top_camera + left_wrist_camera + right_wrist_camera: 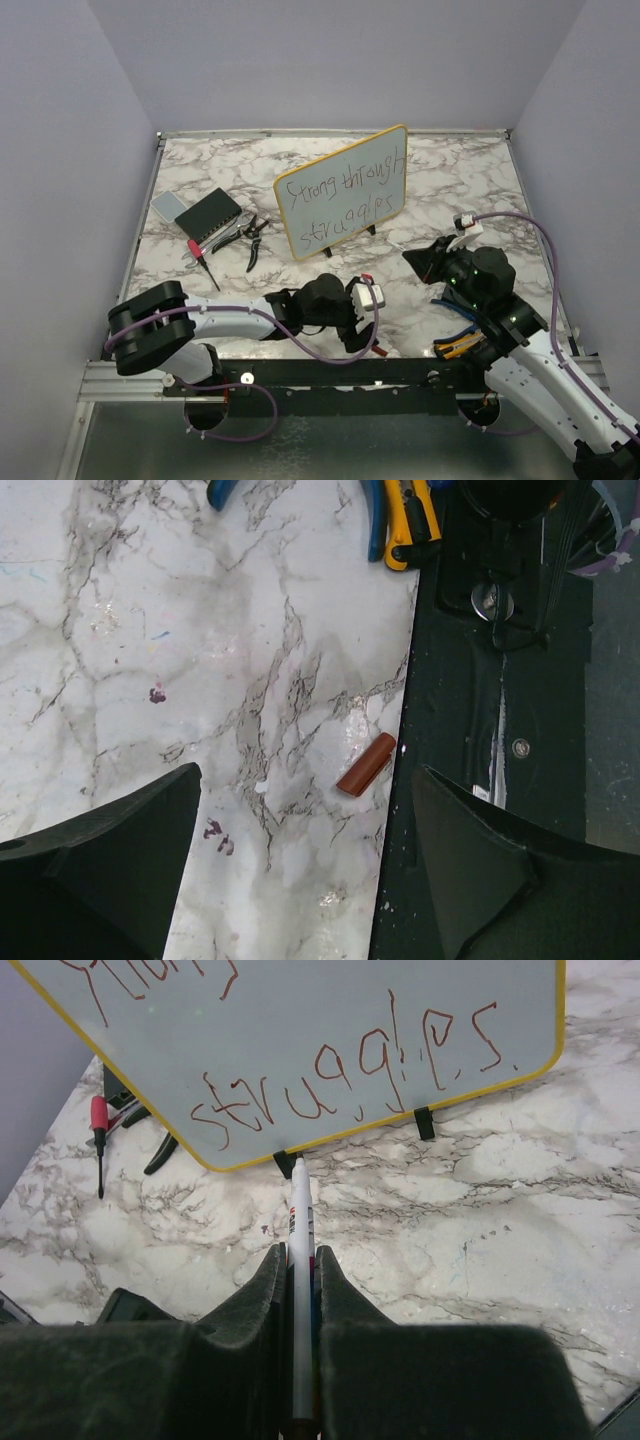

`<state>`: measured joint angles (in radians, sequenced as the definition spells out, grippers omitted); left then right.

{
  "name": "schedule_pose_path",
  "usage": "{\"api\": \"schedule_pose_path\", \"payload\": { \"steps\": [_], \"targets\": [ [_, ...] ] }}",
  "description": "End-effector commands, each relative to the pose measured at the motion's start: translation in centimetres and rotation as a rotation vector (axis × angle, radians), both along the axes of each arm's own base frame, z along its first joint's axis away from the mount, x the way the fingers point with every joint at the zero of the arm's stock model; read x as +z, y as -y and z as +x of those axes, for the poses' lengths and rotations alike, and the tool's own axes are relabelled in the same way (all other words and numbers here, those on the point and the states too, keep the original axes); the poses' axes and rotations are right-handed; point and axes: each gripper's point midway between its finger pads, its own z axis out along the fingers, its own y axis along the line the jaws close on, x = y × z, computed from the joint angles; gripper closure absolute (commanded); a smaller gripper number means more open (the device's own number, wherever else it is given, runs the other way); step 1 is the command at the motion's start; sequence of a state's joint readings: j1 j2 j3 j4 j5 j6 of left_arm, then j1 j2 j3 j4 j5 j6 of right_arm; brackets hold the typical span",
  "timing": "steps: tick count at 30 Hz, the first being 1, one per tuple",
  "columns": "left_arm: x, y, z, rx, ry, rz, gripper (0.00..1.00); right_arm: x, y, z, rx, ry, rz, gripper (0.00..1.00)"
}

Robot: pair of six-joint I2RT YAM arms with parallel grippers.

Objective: Write a sentence on the whiteboard
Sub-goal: Pick up the pen cap from the center of the board.

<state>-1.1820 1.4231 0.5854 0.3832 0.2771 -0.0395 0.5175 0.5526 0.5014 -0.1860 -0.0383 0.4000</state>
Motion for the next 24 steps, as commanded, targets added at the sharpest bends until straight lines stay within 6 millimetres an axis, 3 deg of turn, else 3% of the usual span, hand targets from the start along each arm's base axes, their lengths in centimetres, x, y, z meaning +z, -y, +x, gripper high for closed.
{"api": "schedule_pose_path", "payload": {
  "steps": [1, 13, 15, 19, 24],
  "targets": [
    [-0.6, 1.2, -1.0, -0.066, 0.020, 0.000, 0.14, -0.2, 0.9, -0.2, -0.034, 0.002, -0.017, 0.99],
    [-4.1, 2.3, -2.6, -0.116, 0.090, 0.110, 0.18, 0.2, 1.4, -0.2, -0.061, 0.025, -0.002, 0.99],
    [-4.5, 2.4, -2.4, -0.103, 0.100, 0.124, 0.21, 0.3, 1.4, -0.2, -0.062, 0.027, 0.000, 0.99],
    [-4.9, 2.6, -2.0, -0.086, 0.146, 0.143, 0.37, 0.4, 1.5, -0.3, -0.068, 0.031, 0.007, 0.99],
    [-5.8, 2.4, -2.3, -0.097, 0.182, 0.176, 0.46, 0.3, 1.7, -0.2, -0.078, 0.030, 0.007, 0.99]
  ]
}}
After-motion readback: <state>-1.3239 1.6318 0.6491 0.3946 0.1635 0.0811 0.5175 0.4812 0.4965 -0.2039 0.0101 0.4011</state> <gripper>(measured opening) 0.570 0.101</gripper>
